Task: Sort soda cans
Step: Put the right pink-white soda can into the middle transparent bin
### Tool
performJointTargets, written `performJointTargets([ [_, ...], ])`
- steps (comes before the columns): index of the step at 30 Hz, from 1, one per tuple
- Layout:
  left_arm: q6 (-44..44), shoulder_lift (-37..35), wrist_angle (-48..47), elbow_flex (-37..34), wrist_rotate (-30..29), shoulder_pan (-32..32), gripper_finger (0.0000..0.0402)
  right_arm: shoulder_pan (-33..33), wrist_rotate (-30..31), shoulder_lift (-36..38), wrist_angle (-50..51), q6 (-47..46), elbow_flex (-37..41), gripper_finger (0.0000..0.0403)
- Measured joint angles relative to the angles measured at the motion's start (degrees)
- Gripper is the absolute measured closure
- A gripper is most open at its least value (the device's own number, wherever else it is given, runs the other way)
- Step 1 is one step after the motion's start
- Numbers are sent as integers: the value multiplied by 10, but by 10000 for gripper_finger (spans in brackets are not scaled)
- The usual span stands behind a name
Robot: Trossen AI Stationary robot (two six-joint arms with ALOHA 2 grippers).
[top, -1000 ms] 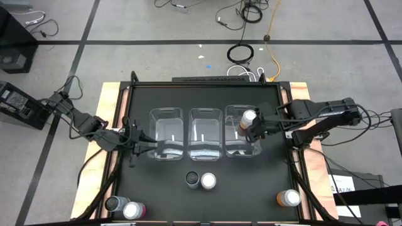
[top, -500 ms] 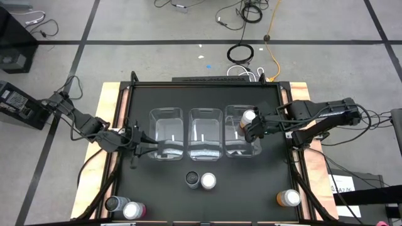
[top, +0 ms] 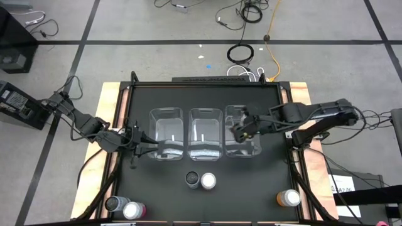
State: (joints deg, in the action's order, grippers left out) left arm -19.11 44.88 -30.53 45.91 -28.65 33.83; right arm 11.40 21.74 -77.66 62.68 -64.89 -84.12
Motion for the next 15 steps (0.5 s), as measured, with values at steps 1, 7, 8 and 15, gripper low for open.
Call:
performJointTargets([
  [1,0,0,0,0,0,0,281,0,-2,-11,-39,26,0,44],
  [7,0,0,0,0,0,0,281,15,-113,-99,-241,186,0,44],
  [8,0,0,0,0,0,0,281,19,-131,-113,-248,196,0,44],
  [15,-1,0,1,0,0,0,281,53,-176,-190,-198,214,0,44],
])
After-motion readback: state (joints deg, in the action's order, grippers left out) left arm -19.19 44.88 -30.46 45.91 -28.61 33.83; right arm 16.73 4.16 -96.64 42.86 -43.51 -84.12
